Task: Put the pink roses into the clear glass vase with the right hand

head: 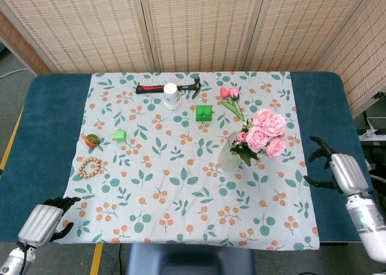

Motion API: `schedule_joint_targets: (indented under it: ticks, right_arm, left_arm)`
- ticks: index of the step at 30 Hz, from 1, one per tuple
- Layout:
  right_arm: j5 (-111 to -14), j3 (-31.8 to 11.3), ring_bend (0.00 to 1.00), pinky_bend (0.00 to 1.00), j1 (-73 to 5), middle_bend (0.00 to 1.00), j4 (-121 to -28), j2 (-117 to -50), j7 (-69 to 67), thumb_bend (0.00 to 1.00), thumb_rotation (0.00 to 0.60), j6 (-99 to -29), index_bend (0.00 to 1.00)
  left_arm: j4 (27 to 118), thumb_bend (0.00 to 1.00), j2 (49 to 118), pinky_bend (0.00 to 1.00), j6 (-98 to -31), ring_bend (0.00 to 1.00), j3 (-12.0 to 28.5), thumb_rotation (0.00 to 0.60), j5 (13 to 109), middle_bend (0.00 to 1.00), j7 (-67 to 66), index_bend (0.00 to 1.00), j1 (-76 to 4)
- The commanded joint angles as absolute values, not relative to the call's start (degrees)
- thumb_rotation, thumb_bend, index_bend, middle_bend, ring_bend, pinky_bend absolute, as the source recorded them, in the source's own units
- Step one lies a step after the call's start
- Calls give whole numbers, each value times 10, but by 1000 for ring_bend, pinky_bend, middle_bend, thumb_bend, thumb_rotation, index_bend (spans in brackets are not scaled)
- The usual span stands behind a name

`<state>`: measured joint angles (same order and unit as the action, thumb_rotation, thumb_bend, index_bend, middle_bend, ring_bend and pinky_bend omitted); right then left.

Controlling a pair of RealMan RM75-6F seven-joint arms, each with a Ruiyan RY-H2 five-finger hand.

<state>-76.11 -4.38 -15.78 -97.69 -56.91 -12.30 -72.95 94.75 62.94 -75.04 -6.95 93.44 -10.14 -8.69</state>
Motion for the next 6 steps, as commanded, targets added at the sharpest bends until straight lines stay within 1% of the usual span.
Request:
schedule_joint_targets:
  ticks: [1,4,6]
  right_arm:
    - [-683,-33,78,191,-102,165,-1001,-582,32,52,600,-795,58]
    - [-702,-27,21,160,-102,104,-993,-598,61,50,600,-799,35]
    - [-711,-23,2,145,-101,93,-991,-605,77,50,600,-800,29]
  left_arm:
    - [948,335,631,425,-752,317,-68,600,934,317,-103,230,-87]
    - [946,333,633,425,-751,317,-68,600,935,317,-105,230,-88]
    - [945,334,635,424,-749,317,-67,600,935,317,-105,230,-89]
